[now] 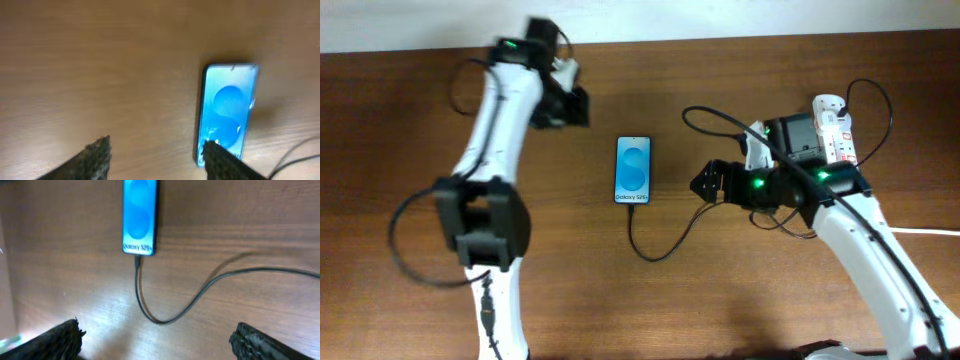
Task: Plug charger to phone and switch on socket
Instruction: 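Raise the left arm away and swing the right gripper toward the power strip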
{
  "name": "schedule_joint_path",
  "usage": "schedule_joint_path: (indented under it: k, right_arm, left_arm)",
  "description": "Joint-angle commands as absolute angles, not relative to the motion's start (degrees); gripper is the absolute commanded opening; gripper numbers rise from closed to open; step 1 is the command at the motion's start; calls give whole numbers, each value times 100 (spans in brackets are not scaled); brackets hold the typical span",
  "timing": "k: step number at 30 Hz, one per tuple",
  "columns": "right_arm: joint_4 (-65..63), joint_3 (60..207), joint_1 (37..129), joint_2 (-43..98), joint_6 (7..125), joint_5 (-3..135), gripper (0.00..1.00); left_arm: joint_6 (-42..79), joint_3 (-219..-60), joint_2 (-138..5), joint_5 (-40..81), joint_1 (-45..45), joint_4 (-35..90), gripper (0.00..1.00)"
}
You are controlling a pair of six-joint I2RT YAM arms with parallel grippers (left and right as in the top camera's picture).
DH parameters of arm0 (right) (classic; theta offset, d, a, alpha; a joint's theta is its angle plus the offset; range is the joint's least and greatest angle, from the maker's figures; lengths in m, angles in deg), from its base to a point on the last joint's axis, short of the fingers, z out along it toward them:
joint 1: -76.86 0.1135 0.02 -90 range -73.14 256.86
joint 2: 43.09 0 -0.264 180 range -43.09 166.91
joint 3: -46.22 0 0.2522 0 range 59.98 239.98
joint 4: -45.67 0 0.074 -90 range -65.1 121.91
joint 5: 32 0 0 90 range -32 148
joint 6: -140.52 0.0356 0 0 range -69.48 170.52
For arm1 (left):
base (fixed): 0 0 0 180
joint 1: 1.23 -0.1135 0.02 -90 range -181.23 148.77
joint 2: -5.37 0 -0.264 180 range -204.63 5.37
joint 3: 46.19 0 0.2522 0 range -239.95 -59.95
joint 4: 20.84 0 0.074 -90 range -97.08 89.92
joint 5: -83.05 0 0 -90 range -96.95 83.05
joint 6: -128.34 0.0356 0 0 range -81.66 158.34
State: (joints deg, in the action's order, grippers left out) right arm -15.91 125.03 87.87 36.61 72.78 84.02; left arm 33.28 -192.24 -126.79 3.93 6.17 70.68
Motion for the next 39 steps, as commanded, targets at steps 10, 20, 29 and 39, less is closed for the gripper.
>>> schedule_joint_path:
  k: [10, 20, 29, 39]
  right_arm:
    - [-2880, 13883, 8758, 3045, 6874, 7324, 98]
    - [-3484, 13907, 8758, 2721, 6874, 7082, 99]
    - [-3951, 13909, 7843, 2063, 6985, 7409, 99]
    - [-4651, 13907, 6457, 1482, 6677, 7405, 98]
  left_arm:
    - [3343, -20120, -11494, 308, -253, 7490, 100]
    - [3343, -20120, -11494, 308, -251, 7490, 99]
    - [3343, -20120, -11494, 305, -251, 7490, 99]
    - [3343, -20120, -11494, 308, -251, 7490, 99]
